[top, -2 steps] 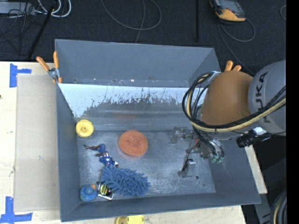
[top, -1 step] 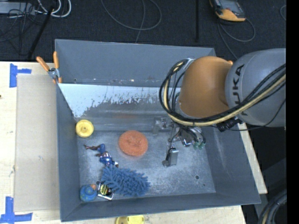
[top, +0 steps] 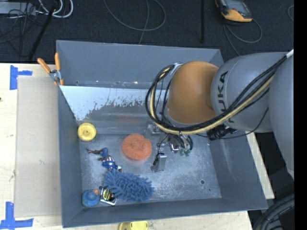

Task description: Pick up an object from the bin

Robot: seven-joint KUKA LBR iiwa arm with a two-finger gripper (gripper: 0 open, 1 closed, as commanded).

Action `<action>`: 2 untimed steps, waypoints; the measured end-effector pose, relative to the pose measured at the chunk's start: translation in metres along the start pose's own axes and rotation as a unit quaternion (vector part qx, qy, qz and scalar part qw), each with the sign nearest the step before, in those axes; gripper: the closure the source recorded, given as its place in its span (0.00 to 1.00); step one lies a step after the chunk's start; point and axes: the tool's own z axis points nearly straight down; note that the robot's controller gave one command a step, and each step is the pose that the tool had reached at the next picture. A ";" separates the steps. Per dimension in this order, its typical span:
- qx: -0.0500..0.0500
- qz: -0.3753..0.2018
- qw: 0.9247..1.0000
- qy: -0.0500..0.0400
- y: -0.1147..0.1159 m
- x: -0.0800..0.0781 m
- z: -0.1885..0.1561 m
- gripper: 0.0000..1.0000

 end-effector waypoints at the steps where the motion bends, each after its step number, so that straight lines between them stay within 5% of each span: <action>1: 0.001 0.025 1.000 0.002 0.011 -0.009 0.014 0.00; 2: 0.001 -0.028 1.000 0.000 0.013 -0.028 0.036 0.00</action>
Offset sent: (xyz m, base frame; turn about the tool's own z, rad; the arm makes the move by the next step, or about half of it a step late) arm 0.0363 0.0153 -0.0499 -0.0155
